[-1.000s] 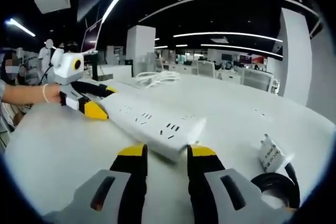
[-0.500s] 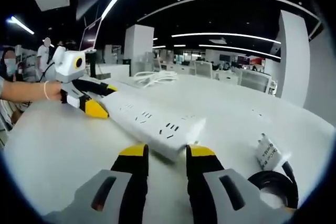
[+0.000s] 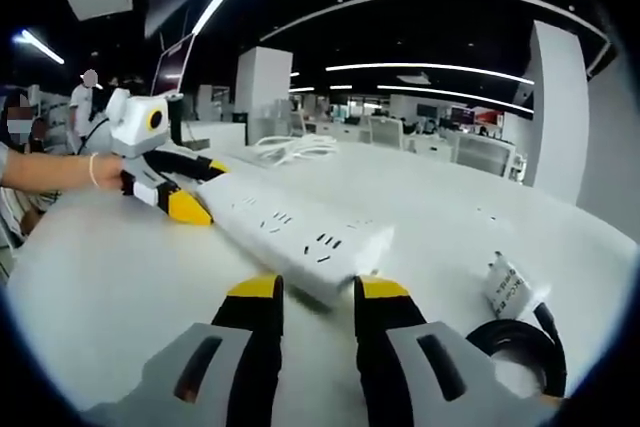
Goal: Straighten the power strip on the desk, plug the charger into it
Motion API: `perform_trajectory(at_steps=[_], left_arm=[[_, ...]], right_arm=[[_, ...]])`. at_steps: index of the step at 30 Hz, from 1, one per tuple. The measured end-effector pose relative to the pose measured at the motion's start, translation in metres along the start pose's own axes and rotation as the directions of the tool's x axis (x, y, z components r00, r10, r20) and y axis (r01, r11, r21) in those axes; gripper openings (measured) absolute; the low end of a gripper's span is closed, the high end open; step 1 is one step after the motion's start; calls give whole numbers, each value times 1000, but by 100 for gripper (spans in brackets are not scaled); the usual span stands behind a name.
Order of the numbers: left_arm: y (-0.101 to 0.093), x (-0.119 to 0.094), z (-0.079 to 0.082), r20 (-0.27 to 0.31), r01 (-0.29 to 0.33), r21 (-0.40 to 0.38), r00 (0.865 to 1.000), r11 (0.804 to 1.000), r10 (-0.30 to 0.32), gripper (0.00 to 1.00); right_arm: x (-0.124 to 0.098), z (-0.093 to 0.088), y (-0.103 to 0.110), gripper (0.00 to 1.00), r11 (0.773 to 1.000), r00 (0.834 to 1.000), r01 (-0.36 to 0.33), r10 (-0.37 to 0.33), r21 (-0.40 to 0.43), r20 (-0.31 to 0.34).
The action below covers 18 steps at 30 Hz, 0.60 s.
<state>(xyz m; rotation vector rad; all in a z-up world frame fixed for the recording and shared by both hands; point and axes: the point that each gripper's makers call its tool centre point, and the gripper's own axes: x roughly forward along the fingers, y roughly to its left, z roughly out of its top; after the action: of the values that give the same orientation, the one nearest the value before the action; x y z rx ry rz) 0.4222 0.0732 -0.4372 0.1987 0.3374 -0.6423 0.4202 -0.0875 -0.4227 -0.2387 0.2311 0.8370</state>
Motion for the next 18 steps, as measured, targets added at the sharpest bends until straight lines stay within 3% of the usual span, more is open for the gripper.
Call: perform_trajectory(at_steps=[18], left_arm=[[-2,4,4,-16,22,3,1000,1000,-22,55]], right_arm=[[-4,-2,-5,23,1000,1000,21,-21,1,-5]])
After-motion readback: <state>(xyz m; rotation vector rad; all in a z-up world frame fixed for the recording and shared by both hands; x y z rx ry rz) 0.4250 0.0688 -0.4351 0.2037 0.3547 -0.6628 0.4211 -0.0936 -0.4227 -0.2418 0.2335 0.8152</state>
